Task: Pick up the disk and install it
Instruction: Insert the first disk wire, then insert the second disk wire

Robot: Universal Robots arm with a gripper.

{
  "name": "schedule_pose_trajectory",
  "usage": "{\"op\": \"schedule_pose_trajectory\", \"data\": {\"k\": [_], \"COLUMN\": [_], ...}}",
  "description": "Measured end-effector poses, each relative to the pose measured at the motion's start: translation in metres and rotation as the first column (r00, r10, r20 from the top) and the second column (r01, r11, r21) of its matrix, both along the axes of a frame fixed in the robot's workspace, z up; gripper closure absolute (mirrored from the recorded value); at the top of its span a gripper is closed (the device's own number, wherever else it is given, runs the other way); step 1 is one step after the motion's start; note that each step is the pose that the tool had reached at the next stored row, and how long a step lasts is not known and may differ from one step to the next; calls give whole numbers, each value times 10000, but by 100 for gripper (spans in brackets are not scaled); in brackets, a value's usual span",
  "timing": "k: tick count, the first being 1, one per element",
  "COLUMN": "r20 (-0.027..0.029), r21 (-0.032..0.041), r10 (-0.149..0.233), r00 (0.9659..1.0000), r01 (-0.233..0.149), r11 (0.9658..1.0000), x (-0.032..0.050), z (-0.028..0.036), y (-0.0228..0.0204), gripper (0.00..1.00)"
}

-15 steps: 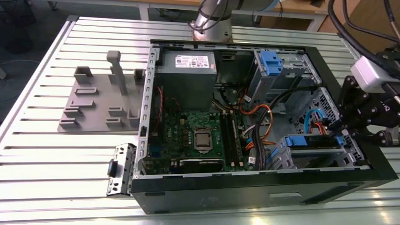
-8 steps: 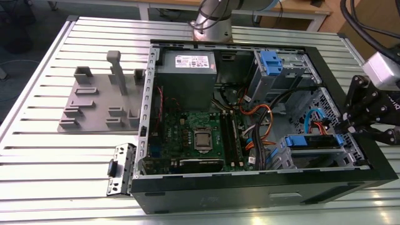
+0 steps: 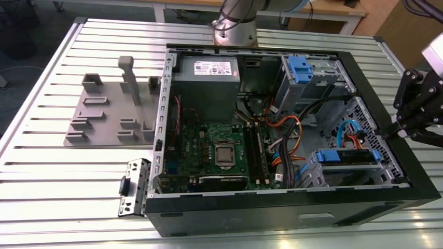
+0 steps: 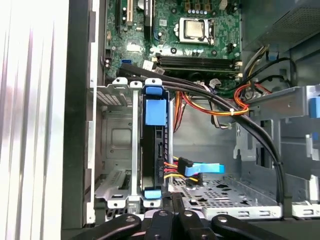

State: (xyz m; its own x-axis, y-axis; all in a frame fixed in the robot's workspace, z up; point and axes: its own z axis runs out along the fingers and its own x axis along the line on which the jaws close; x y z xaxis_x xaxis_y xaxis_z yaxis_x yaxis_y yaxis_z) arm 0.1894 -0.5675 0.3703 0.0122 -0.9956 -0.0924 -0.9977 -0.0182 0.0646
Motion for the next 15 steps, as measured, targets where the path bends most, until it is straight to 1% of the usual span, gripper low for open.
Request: {"op": "schedule_pose_trajectory", "data": {"k": [13, 14, 15], "r20": [0, 0, 0], "r21": [1, 2, 1], "r10": [-1, 0, 0], "r00": [10000, 10000, 10000], "r01": [1, 0, 0], "r11": [10000, 10000, 10000], "x": [0, 0, 0], "z": [5, 5, 6], "y": [0, 0, 0], "gripper": [89, 77, 71]}}
